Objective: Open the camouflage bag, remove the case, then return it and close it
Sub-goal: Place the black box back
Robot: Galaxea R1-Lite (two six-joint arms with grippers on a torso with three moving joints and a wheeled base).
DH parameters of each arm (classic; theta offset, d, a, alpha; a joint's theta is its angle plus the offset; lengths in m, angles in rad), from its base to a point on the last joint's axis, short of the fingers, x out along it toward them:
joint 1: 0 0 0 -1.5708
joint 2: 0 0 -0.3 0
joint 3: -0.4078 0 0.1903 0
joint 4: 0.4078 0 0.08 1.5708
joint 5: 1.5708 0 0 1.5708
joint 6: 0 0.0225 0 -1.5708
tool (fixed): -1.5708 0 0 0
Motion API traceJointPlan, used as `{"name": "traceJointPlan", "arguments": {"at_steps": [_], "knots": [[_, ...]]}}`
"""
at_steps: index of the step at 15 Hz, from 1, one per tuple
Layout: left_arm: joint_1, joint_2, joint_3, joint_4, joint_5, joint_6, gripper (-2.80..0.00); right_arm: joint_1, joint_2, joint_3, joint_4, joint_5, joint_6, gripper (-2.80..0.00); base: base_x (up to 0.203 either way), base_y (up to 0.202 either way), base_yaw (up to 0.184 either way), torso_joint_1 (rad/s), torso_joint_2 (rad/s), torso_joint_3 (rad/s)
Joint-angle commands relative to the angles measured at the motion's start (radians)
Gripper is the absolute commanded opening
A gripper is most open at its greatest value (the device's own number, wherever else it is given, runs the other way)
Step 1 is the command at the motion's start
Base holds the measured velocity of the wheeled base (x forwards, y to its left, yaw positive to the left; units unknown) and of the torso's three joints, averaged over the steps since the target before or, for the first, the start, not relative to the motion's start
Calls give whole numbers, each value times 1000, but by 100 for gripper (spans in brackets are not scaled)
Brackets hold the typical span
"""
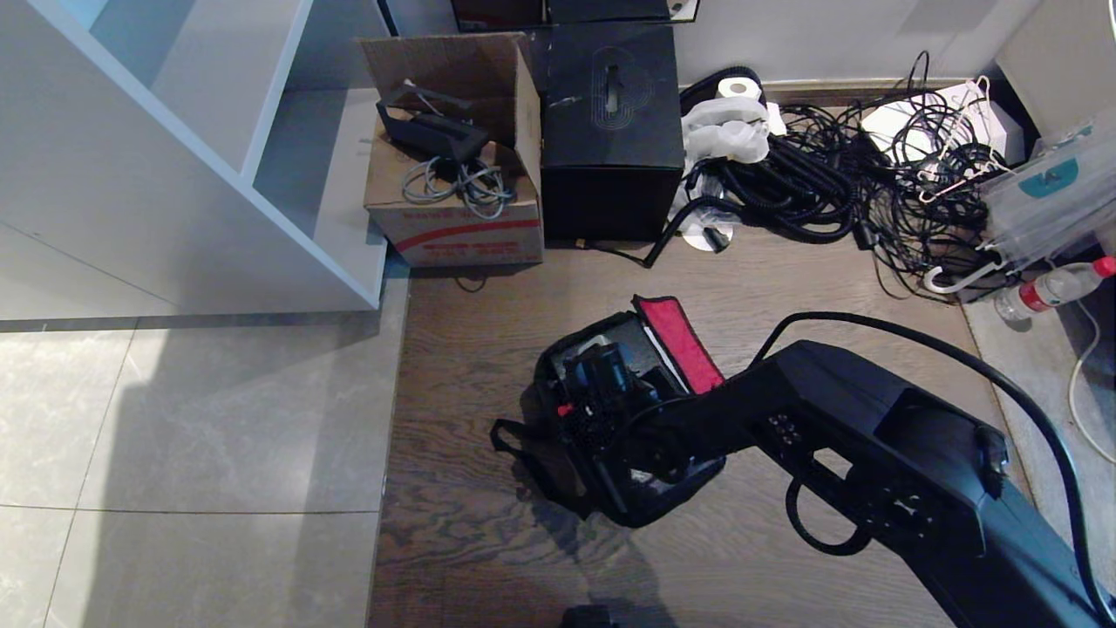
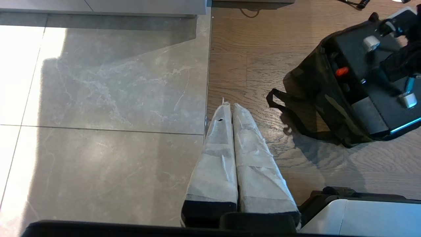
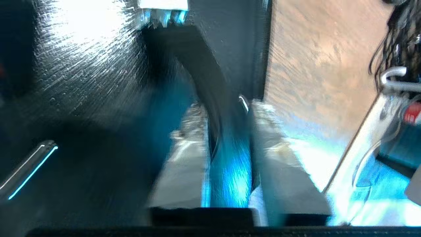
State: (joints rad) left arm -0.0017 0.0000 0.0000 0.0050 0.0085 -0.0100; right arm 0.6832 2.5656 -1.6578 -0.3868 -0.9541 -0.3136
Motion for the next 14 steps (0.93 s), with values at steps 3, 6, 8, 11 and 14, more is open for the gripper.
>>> {"name": "traceJointPlan", "arguments": {"at_steps": [3,6,8,11,14], "knots": [[0,0,0,0,1,-1,-280,-3,19,8,6,-1,-7,0,0,0,0,0,0,0],[0,0,0,0,1,-1,-280,8,-44,84,-2,0,2,0,0,0,0,0,0,0],[0,0,0,0,1,-1,-280,10,-140,168,-5,12,21,0,0,0,0,0,0,0],[0,0,0,0,1,-1,-280,0,-332,346,7,78,78,0,0,0,0,0,0,0],[0,0,0,0,1,-1,-280,-54,-557,582,52,286,168,0,0,0,0,0,0,0]]}}
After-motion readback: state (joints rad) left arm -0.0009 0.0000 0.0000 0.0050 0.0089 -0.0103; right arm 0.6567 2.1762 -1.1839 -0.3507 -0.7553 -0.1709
